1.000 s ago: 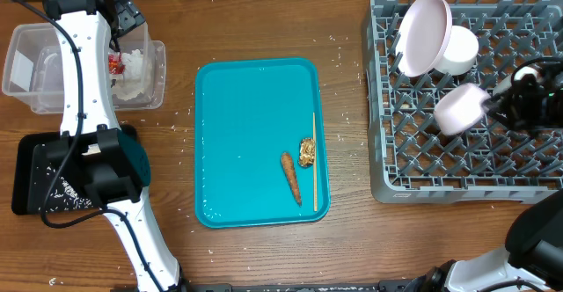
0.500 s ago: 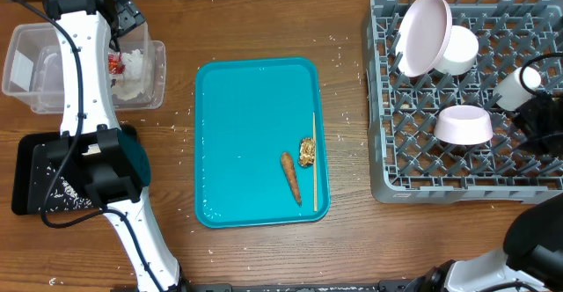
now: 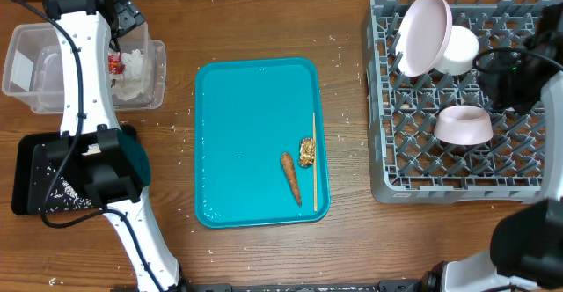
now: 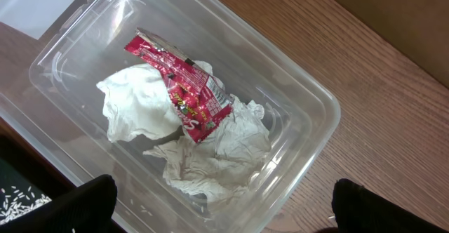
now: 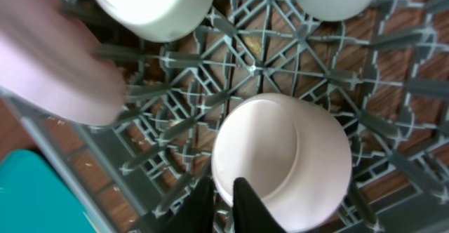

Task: Sort waste into correct bins and load items into the dishwasher
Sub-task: 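Move the right gripper back over the chopstick on the teal tray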

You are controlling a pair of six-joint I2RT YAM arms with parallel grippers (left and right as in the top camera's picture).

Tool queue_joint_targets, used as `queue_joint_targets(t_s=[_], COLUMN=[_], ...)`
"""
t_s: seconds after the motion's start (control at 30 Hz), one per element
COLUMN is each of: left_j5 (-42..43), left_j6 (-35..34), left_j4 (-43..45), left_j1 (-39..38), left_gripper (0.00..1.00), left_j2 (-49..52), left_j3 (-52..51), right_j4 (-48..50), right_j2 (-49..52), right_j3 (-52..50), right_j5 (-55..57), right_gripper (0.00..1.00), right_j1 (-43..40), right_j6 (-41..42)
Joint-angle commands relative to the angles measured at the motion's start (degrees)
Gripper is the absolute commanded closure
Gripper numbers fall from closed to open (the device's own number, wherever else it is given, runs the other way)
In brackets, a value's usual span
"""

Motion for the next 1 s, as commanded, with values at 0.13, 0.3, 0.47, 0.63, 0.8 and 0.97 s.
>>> queue_joint_targets(t_s=[0.13, 0.3, 0.47, 0.63, 0.8, 0.97], left_j5=[-0.8, -0.8, -0.8, -0.8, -0.8, -0.8], left_j6=[-0.6, -0.6, -0.6, -0.6, -0.6, -0.6], left_j4=[0.2, 0.2, 0.2, 0.2, 0.2, 0.2], left_j1=[0.1, 0.1, 0.1, 0.1, 0.1, 0.1], left_gripper=[0.0, 0.0, 0.0, 0.0, 0.0, 0.0], left_j2=[-1.0, -1.0, -1.0, -1.0, -1.0, -1.0], left_j3=[0.8, 0.8, 0.8, 0.8, 0.8, 0.8], right_j4=[-0.9, -4.4, -11.1, -15.7, -16.2, -11.5], right_j2=[6.9, 7.1, 6.9, 3.6, -3.6, -8.4], right_j3=[-2.3, -3.0, -2.1, 0.3, 1.0, 1.0], right_j5=[1.2, 3.4, 3.6, 3.2, -2.9, -15.6], right_gripper=[0.96, 0.96, 0.96, 0.96, 0.96, 0.89], right_j1=[0.0, 0.0, -0.6, -0.2, 2.9, 11.8], right_j6=[-0.1, 0.0, 0.3, 1.7, 0.9, -5.5])
